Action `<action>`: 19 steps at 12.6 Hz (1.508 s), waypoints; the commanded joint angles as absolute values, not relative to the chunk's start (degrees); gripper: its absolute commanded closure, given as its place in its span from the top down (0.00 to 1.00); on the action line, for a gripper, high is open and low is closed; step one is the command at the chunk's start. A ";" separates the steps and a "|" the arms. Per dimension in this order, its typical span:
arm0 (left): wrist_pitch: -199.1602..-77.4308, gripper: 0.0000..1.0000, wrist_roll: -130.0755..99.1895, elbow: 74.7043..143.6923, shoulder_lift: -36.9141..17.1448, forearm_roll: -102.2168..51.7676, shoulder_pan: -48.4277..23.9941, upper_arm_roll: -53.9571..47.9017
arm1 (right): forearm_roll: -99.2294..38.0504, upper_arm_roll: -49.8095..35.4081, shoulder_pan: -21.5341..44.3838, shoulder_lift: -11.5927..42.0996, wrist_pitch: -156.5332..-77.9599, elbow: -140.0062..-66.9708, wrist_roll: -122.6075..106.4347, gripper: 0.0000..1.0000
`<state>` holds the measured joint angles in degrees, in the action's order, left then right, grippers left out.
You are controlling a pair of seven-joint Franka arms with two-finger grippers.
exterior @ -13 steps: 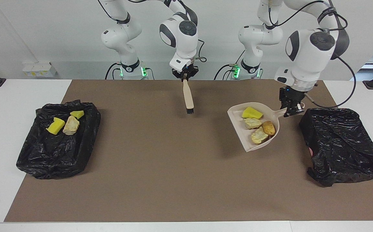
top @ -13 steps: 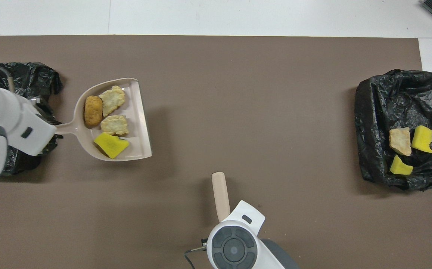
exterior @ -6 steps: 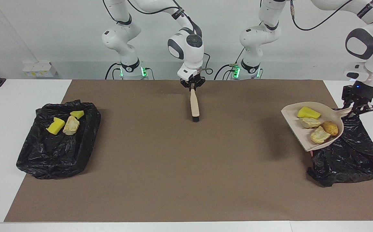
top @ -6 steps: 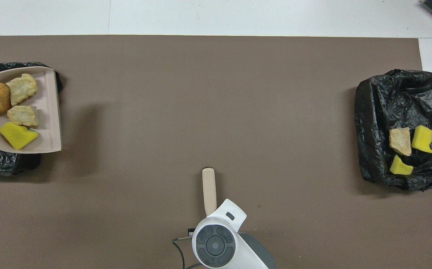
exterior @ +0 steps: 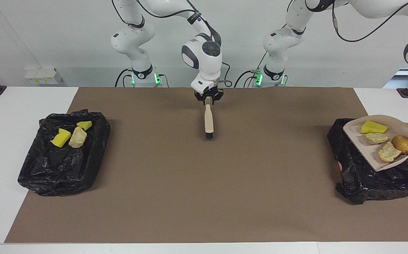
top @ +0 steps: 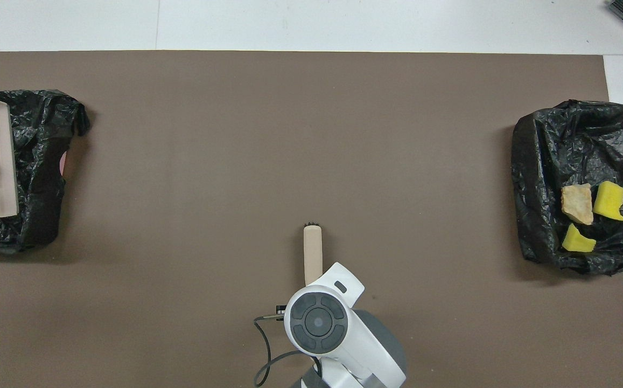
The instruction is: Sweep and dump trash in bin
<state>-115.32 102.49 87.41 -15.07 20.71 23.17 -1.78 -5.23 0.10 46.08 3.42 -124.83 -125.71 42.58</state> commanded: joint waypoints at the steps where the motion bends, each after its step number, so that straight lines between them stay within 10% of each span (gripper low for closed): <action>1: -116.54 0.00 102.66 83.50 -18.54 28.88 23.38 -2.64 | -4.39 0.17 42.46 1.85 -115.36 -119.91 37.73 1.00; 8: -115.58 0.00 96.16 83.67 -17.76 49.29 20.21 -2.72 | -2.81 0.61 29.73 0.88 -95.38 -102.77 19.80 1.00; 19: -109.43 0.00 95.80 84.20 -12.74 46.64 14.77 -3.25 | 2.62 3.51 4.24 -2.11 -93.43 -97.38 -12.80 1.00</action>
<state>-111.44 96.66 83.44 -13.25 51.80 15.77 -3.75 0.47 3.90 7.29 -2.26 -94.61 -98.12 -9.14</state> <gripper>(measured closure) 0.678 0.000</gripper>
